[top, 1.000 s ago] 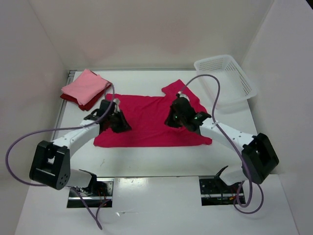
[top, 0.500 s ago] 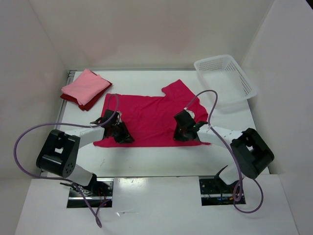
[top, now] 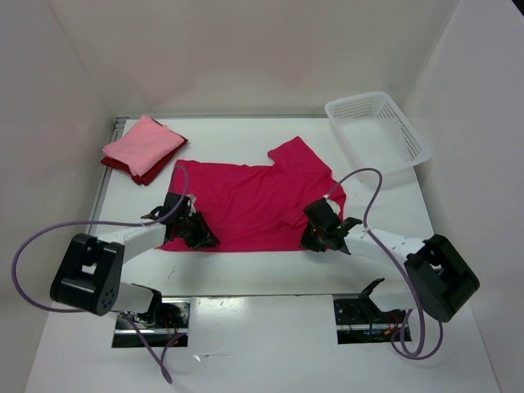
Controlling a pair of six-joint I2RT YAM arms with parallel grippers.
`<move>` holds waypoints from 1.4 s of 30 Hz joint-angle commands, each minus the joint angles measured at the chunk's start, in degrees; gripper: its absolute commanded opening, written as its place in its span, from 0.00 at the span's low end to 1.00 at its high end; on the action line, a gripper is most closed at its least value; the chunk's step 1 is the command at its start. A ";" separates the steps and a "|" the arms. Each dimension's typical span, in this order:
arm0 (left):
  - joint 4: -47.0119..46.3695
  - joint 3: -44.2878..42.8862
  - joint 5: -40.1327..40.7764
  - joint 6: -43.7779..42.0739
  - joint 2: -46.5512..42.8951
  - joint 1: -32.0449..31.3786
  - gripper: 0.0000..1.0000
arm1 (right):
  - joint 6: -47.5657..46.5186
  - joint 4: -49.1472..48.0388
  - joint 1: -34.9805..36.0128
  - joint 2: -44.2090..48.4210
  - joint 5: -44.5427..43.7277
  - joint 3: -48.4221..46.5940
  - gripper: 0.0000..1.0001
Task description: Fold and stack the t-shirts
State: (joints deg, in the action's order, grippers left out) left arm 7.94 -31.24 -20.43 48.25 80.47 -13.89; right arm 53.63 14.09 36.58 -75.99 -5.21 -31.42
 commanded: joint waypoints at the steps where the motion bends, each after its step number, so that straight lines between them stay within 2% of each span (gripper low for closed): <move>1: 6.03 5.13 3.02 0.96 -4.59 0.44 0.32 | 2.27 5.59 -0.19 4.70 0.37 1.36 0.01; 5: 7.78 6.64 4.24 2.29 -11.37 0.44 0.32 | 2.89 6.66 -0.19 7.86 2.31 0.58 0.05; 8: 9.98 0.24 6.09 0.98 -12.53 0.44 0.33 | -0.88 9.11 -0.71 8.49 1.43 -6.53 0.10; 11: 11.30 -8.46 8.55 -0.96 -10.25 0.44 0.34 | -4.83 6.42 -2.90 4.11 1.51 -11.45 0.15; 14: 8.85 -12.86 8.56 -1.67 -6.21 1.05 0.35 | -5.90 2.36 -4.23 -2.57 4.60 -13.66 0.25; 16: 5.51 -13.49 5.76 -1.06 -2.43 1.06 0.35 | -5.90 -0.02 -4.23 -6.69 5.73 -15.33 0.33; 19: 1.38 -13.49 3.20 0.79 1.35 1.06 0.35 | -5.29 -1.87 -4.23 -8.13 7.14 -15.86 0.42; 22: 0.14 -14.19 3.20 1.32 3.02 1.06 0.35 | -5.29 -0.47 -4.23 -9.44 7.15 -15.87 0.46; 28: 0.84 -16.66 4.78 -0.17 3.56 1.06 0.35 | -3.53 2.43 -4.23 -6.19 3.11 -13.85 0.46; 42: 0.84 -17.89 6.45 -1.23 5.14 2.72 0.36 | -2.91 2.19 -4.23 -6.01 3.19 -10.50 0.43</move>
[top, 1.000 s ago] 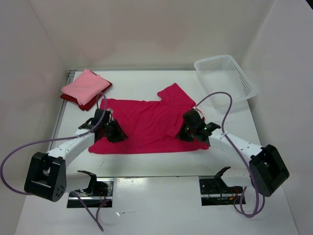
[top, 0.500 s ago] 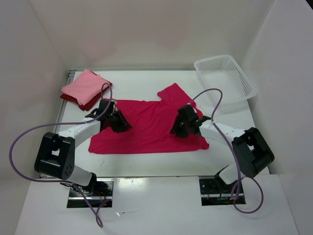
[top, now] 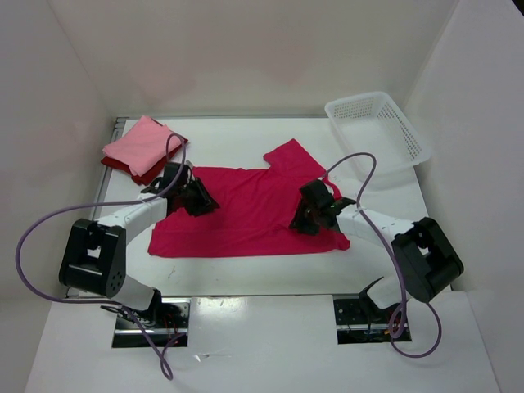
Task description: Fold and stack the t-shirts
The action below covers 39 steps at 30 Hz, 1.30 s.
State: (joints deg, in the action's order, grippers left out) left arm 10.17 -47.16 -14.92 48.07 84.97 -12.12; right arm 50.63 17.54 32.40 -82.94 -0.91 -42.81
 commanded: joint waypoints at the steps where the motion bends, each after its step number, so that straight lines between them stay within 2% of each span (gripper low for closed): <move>1: -1.39 -1.97 0.94 -1.05 1.25 0.96 0.36 | 0.08 -2.06 -0.06 0.24 0.19 0.88 0.41; 13: -1.39 -1.45 0.94 -1.05 1.25 0.96 0.36 | -2.20 -4.88 -0.06 -5.48 1.35 -4.13 0.33; 16: -1.39 -1.45 0.94 -1.05 0.72 0.96 0.36 | -2.73 -4.88 -0.06 -6.27 1.35 -5.18 0.23; 21: -1.39 -1.45 0.94 -1.05 0.20 0.96 0.36 | -3.96 -4.88 -0.06 -7.32 0.03 -7.72 0.22; 25: -0.86 -2.50 1.47 -1.05 0.20 1.57 0.36 | -5.28 -5.58 -0.06 -11.97 0.56 -10.88 0.18; 29: -0.34 -3.90 2.00 -1.58 0.81 2.88 0.36 | -6.42 -7.08 -0.06 -17.59 1.00 -14.49 0.18; 34: 0.19 -6.11 2.00 -2.72 1.33 5.35 0.36 | -8.26 -7.78 -0.06 -20.33 0.99 -19.94 0.18; 36: 0.20 -6.81 2.00 -2.72 1.34 6.75 0.36 | -8.27 -7.78 -0.06 -20.34 0.99 -21.18 0.27; 39: 0.20 -8.13 2.52 -3.24 1.34 8.33 0.36 | -8.80 -7.78 -0.06 -20.94 0.99 -22.58 0.32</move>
State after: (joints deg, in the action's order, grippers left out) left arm 10.76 -52.88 -13.21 46.57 85.47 -5.19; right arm 43.42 12.23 32.40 -102.83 0.99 -62.61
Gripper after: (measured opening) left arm 0.364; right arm 0.314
